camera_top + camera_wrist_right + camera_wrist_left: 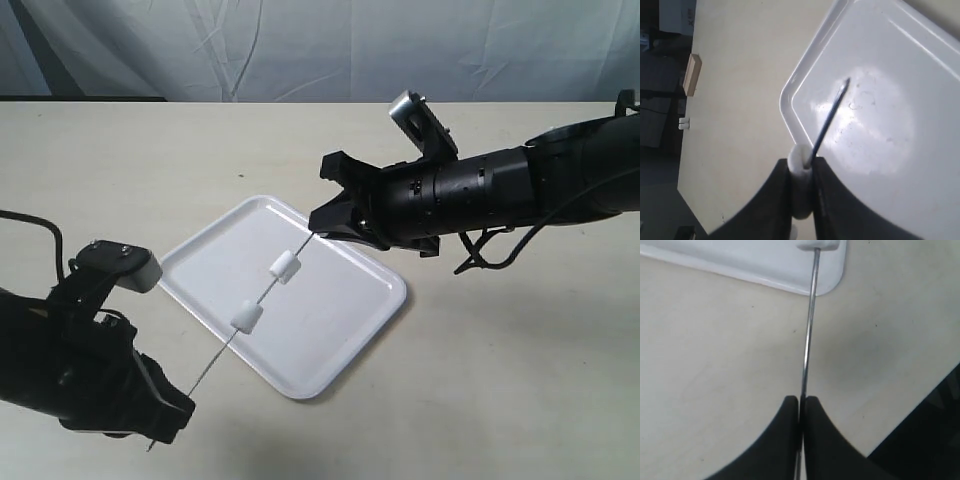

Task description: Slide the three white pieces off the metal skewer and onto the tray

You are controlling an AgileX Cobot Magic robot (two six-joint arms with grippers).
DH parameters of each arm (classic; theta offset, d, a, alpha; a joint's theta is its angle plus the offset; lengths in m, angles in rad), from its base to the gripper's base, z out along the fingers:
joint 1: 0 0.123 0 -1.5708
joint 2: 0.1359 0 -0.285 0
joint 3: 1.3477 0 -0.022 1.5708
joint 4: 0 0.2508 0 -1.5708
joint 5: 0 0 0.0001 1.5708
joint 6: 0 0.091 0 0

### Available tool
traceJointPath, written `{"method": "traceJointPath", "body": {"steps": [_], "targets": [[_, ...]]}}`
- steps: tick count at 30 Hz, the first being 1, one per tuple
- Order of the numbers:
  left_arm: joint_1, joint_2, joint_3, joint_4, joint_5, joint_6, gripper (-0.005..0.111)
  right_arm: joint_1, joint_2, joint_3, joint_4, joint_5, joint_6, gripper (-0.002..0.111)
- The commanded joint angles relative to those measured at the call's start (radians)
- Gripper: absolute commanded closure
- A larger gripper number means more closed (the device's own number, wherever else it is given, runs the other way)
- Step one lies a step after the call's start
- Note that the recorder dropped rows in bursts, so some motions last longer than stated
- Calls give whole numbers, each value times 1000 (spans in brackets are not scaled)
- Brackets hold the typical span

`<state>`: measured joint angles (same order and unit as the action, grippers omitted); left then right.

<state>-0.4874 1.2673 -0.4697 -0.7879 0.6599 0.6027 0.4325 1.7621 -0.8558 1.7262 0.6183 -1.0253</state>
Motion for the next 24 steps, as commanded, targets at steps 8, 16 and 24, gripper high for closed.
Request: {"method": "traceJointPath", "body": {"steps": [8,16,24], "targets": [[-3,-4,59,-11,35,-27,107,-13,-2,-89,18,-109,-11,109],[-3,-4,59,-18,37,-50,107,-13,-2,-107,18,-210,-11,109],[-3,-4,63,-22,35,-50,107,-13,-2,-151,18,-256,-11,109]]}}
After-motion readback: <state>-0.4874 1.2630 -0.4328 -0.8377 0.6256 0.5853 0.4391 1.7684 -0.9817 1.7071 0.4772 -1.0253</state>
